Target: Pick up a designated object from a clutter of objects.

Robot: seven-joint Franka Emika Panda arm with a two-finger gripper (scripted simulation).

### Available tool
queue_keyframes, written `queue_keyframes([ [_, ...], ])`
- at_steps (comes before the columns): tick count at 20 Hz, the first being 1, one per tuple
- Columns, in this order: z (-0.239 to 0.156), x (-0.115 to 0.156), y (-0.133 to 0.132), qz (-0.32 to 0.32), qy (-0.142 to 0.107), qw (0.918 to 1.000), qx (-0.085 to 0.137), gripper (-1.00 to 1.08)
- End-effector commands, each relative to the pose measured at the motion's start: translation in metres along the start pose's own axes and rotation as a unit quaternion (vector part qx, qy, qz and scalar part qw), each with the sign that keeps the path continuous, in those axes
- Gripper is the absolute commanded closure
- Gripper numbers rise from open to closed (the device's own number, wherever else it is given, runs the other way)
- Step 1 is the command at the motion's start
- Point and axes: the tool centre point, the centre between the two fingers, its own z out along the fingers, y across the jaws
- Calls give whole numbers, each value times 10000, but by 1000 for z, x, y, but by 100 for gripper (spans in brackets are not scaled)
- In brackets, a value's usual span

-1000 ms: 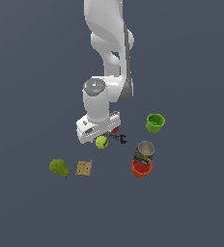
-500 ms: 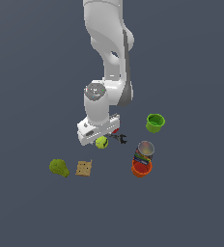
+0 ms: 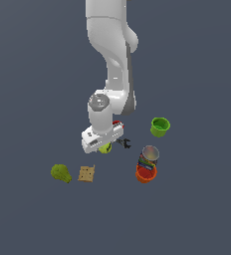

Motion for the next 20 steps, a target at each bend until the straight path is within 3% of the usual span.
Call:
queue_keyframes([
  [1, 1, 0, 0, -2, 5, 10000, -4, 108],
  [20, -21, -1, 13, 5, 9, 10000, -9, 108],
])
